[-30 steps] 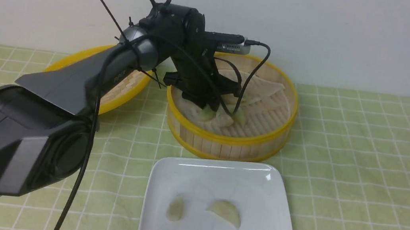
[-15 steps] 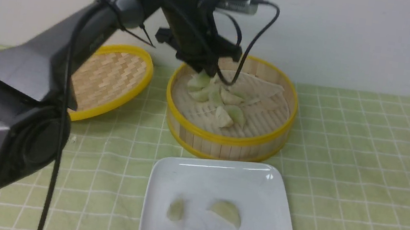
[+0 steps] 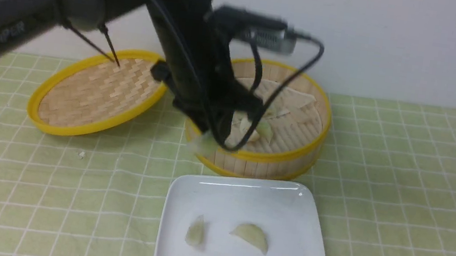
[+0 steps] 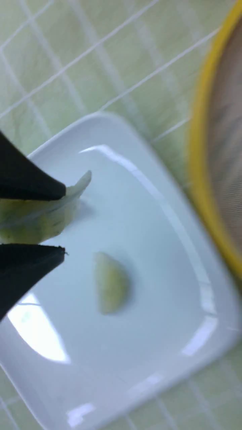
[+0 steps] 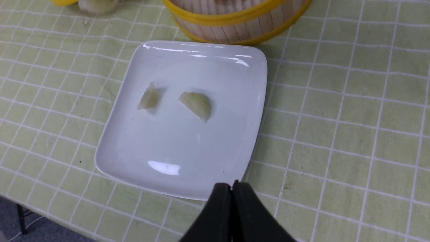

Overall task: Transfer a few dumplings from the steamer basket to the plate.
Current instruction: Use the left arm to put the dumpling into the plate

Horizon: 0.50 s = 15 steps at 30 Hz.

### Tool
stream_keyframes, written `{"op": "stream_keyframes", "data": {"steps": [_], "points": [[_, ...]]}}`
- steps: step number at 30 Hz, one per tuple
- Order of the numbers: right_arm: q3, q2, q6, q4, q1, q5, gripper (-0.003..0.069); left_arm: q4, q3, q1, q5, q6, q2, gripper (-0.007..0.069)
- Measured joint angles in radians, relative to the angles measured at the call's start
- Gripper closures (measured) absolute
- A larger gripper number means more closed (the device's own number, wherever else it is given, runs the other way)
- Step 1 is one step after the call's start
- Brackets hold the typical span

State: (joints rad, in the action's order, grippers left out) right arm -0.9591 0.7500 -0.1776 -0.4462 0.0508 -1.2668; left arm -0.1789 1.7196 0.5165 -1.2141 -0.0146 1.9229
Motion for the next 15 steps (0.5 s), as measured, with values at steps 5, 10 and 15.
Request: {"op": "stream_keyframes", "data": {"steps": [5,10,15], "points": [[0.0,0.0,-0.001,0.0,0.0,0.0,0.0673,-0.007,-0.124,0.022,0.129,0.002,0.065,0.048],[0.0,0.0,-0.001,-0.005,0.0,0.0,0.0673,-0.009,-0.126,0.024,0.175,0.027,0.13,0.0477],[-0.008,0.021,-0.022,-0.012,0.0,-0.004,0.0673,-0.009,-0.126,0.024,0.182,0.076,0.142,0.0307]]}}
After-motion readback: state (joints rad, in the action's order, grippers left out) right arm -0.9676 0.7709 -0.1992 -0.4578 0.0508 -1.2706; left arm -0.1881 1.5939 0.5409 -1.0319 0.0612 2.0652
